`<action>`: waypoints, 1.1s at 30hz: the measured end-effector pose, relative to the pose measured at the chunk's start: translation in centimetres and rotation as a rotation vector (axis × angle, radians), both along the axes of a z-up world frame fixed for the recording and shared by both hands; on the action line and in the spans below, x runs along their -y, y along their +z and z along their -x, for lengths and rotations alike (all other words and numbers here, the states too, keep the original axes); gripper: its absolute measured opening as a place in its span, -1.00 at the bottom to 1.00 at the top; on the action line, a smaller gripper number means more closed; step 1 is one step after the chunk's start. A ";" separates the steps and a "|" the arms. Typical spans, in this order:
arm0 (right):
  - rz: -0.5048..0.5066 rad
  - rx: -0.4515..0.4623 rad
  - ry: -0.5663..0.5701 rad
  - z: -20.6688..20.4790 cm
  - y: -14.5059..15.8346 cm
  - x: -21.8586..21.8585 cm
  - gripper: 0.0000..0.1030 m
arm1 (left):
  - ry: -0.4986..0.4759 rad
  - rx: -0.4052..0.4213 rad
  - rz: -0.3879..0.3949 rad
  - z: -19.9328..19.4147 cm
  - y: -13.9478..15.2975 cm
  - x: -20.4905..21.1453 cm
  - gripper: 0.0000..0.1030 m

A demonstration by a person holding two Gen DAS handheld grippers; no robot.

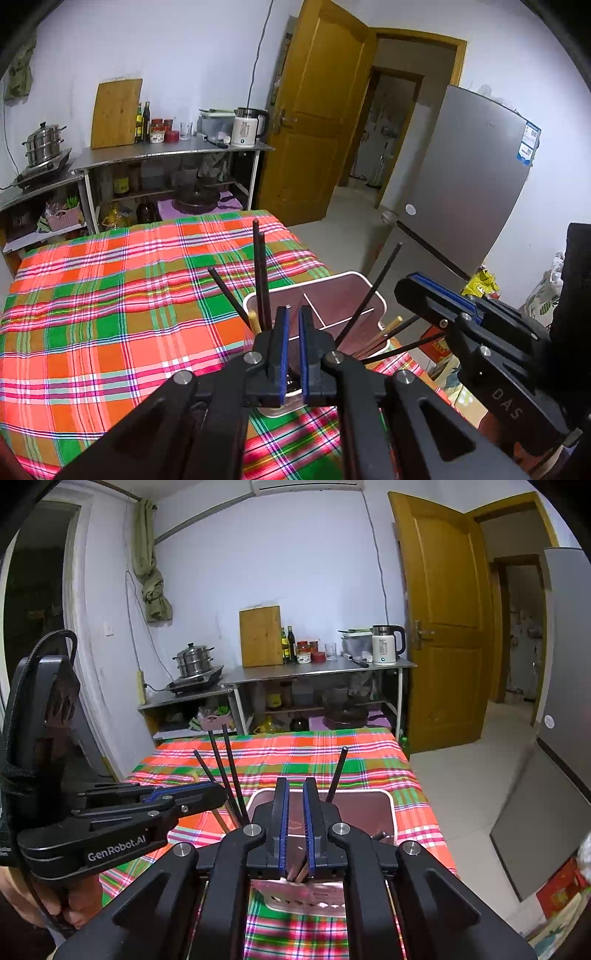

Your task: Organize utensils

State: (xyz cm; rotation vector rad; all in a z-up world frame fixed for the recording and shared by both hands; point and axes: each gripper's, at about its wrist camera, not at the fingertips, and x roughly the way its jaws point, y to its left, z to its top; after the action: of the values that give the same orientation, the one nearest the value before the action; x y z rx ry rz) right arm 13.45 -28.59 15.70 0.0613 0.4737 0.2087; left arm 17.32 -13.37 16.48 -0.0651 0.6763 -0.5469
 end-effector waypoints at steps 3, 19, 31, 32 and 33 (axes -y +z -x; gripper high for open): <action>-0.006 0.010 -0.002 0.5 0.3 0.2 -0.85 | 0.003 0.022 0.004 0.8 0.5 -0.4 -0.84; -0.017 0.026 -0.029 4.2 -0.1 0.9 -0.78 | 0.033 0.051 0.018 4.7 -0.9 -2.8 -0.48; -0.005 -0.009 -0.007 6.5 -3.4 -0.1 -0.53 | 0.039 0.088 -0.030 8.5 -4.1 -2.9 -0.25; -0.007 -0.010 -0.004 6.7 -3.7 -0.2 -0.52 | 0.038 0.093 -0.030 8.8 -4.3 -2.9 -0.23; -0.009 -0.013 -0.003 7.0 -4.0 -0.2 -0.52 | 0.034 0.097 -0.029 9.1 -4.6 -2.8 -0.23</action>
State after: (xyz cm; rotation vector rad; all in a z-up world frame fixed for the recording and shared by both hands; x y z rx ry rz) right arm 6.49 -28.39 11.72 0.0717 0.4854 0.2079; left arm 8.25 -10.55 11.92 -0.0224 0.5870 -0.5046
